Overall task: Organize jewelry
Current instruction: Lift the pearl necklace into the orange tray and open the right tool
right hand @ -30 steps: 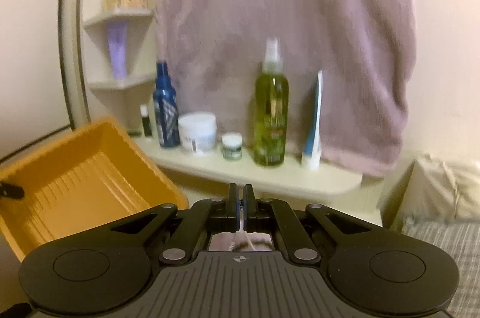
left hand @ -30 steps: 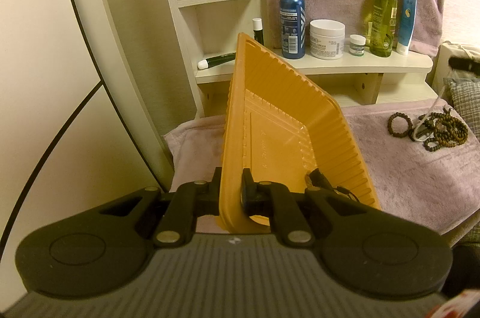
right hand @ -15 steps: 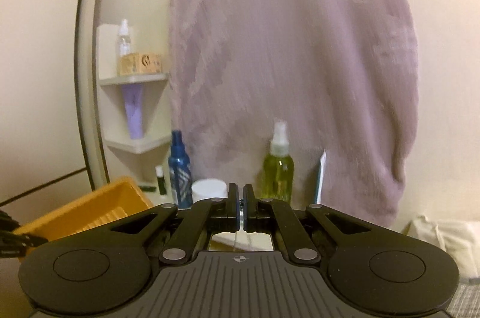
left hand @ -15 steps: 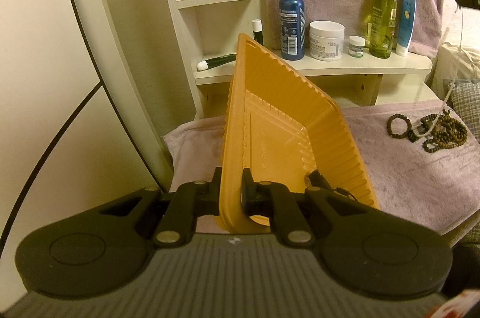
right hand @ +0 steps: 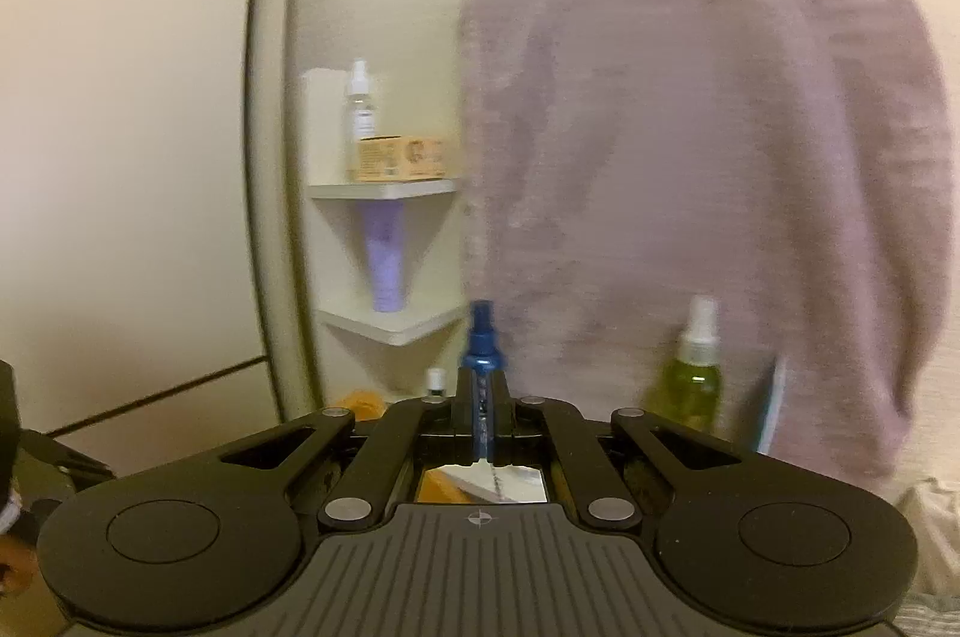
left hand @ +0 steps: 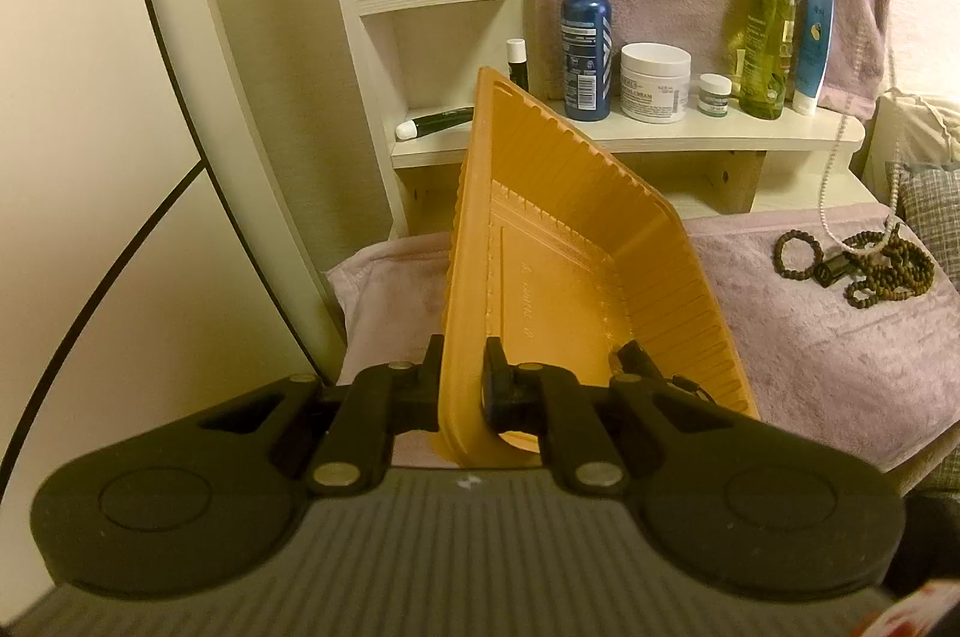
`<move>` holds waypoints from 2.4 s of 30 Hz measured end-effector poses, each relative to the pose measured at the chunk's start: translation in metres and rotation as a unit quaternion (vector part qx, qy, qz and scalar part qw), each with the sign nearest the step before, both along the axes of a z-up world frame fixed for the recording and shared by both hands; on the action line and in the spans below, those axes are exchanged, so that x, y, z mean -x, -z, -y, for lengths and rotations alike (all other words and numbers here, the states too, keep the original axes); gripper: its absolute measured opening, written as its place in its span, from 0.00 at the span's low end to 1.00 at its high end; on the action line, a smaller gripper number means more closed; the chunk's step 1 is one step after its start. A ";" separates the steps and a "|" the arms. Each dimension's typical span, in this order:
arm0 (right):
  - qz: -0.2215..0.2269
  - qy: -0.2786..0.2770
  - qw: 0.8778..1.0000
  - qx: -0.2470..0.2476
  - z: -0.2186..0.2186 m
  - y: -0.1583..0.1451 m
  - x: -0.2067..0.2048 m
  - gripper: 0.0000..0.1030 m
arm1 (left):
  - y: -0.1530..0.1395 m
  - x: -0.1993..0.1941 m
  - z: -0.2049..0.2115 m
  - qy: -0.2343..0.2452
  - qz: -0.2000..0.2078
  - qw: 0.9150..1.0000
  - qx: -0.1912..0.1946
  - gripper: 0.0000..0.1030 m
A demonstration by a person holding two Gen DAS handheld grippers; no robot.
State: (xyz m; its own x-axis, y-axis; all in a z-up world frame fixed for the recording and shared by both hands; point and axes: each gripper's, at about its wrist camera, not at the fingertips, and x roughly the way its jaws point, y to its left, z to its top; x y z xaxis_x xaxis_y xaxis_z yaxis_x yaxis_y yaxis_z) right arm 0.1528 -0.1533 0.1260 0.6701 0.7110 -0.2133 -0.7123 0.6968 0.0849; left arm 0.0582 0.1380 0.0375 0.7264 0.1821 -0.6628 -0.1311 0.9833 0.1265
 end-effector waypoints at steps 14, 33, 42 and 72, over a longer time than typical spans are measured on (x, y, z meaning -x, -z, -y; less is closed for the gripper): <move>-0.055 -0.061 0.996 0.021 -0.073 0.038 -0.014 0.02 | 0.000 0.000 0.000 0.000 0.001 1.000 0.001 0.09; -0.151 -0.151 0.977 0.026 -0.116 0.074 -0.039 0.02 | 0.000 0.000 -0.002 -0.001 0.002 1.000 0.004 0.09; -0.159 -0.162 0.973 0.048 -0.120 0.084 -0.035 0.02 | 0.000 0.000 -0.002 -0.001 0.002 1.000 0.004 0.09; -0.138 0.118 0.982 0.044 0.052 0.120 0.000 0.56 | 0.001 0.002 -0.002 0.000 0.005 1.000 0.003 0.09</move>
